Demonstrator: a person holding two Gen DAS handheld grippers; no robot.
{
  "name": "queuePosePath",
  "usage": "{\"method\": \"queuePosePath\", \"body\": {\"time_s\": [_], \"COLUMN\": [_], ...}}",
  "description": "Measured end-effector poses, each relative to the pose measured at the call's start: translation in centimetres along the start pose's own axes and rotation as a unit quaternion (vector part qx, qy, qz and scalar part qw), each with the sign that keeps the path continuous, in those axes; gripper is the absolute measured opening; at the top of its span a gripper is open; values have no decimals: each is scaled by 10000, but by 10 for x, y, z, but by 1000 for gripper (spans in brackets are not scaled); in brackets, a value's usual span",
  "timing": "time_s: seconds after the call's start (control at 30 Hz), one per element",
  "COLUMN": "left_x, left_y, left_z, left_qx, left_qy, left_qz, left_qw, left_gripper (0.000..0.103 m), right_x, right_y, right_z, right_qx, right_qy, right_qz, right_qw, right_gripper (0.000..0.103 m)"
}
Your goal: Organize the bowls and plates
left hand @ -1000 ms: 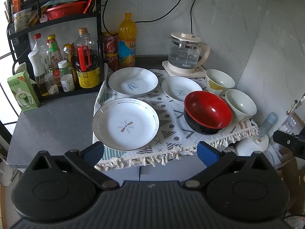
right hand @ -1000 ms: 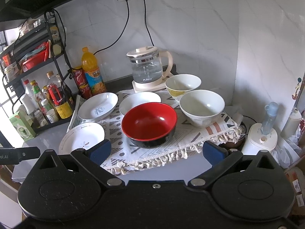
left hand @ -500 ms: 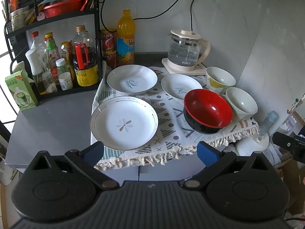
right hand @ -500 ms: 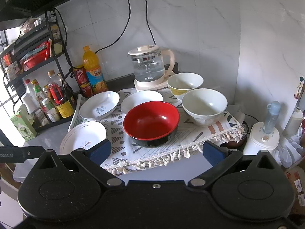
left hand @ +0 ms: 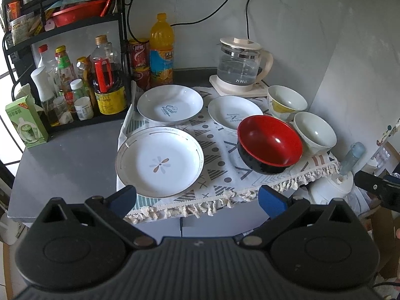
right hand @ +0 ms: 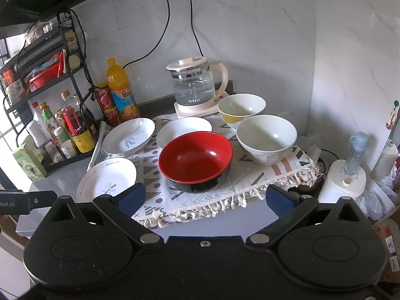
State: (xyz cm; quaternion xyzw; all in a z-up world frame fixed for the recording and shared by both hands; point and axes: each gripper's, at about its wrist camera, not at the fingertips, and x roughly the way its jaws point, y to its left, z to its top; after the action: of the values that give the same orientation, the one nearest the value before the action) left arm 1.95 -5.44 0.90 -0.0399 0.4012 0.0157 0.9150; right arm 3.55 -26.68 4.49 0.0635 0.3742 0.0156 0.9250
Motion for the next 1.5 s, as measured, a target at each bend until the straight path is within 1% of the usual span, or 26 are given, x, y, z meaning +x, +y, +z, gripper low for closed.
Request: {"method": "queuePosePath", "body": {"time_s": [0.47, 0.87, 1.13, 1.27, 1.5], "left_x": [18, 49, 89, 113, 152], "left_y": [-10, -18, -37, -47, -69], "left_z": [10, 28, 51, 67, 102], "left_qx": [6, -51, 64, 70, 226], "left_qy": [92, 220, 278, 400, 463], "left_qz": [50, 41, -97, -142, -386], "left_qw": [9999, 9997, 9995, 9991, 9979], "left_gripper": [103, 103, 103, 103, 102], "right_x": [11, 41, 70, 87, 121], "right_y": [-15, -22, -38, -50, -70], "right_z": [4, 13, 26, 37, 57], "right_qx": [89, 105, 229, 309, 500], "right_qy": [165, 325, 439, 315, 380], "right_qz": [-85, -148, -277, -487, -595], "right_qw": [9998, 9993, 9984, 9978, 9963], "right_gripper": [103, 103, 103, 103, 103]}}
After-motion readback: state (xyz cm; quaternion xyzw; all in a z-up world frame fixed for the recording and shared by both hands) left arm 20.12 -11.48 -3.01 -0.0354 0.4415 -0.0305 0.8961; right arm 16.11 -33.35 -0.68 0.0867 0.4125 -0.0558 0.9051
